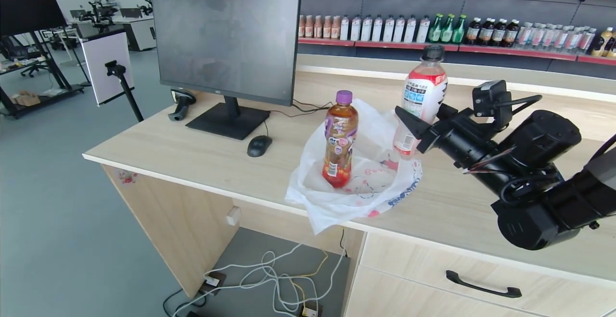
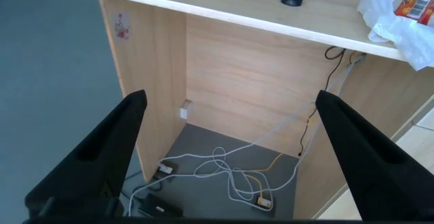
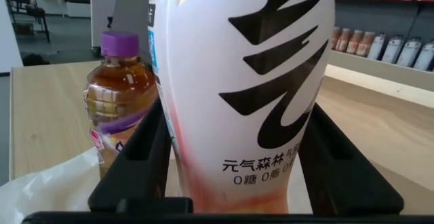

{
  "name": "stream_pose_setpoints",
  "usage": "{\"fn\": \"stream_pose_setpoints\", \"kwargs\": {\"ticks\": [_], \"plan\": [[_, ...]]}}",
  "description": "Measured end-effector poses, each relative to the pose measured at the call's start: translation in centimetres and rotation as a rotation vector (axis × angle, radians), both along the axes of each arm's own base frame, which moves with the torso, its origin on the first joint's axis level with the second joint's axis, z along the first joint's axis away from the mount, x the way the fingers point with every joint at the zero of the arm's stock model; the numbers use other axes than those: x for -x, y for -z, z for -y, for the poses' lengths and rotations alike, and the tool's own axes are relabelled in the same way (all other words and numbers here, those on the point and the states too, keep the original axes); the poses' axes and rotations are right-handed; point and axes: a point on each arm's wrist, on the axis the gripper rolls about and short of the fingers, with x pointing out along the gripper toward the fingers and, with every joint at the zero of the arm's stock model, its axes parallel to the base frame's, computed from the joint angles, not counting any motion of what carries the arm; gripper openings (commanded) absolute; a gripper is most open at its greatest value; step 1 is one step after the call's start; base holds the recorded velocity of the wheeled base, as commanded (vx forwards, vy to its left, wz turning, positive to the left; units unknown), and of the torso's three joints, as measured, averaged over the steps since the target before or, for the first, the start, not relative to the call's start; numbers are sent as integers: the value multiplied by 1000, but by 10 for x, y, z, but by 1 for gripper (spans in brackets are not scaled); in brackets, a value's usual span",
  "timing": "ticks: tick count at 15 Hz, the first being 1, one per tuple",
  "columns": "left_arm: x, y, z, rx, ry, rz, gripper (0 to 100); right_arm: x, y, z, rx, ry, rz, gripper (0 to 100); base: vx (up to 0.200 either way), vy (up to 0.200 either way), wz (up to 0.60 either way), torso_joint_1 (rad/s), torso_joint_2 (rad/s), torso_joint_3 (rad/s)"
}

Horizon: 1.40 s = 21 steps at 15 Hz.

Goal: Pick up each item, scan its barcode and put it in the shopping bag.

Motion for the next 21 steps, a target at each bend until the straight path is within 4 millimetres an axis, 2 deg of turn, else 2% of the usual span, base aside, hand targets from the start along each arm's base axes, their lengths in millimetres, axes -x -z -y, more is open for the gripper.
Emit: {"fn": "stream_pose_setpoints", "kwargs": {"ticks": [7, 21], "plan": [[0, 0, 0, 3, 0, 0, 100, -26, 12, -30, -17, -68, 13, 0, 0, 0, 0, 0, 0, 0], [0, 0, 0, -3, 0, 1, 100, -80, 57, -47, -29, -74, 9, 0, 0, 0, 0, 0, 0, 0]]}}
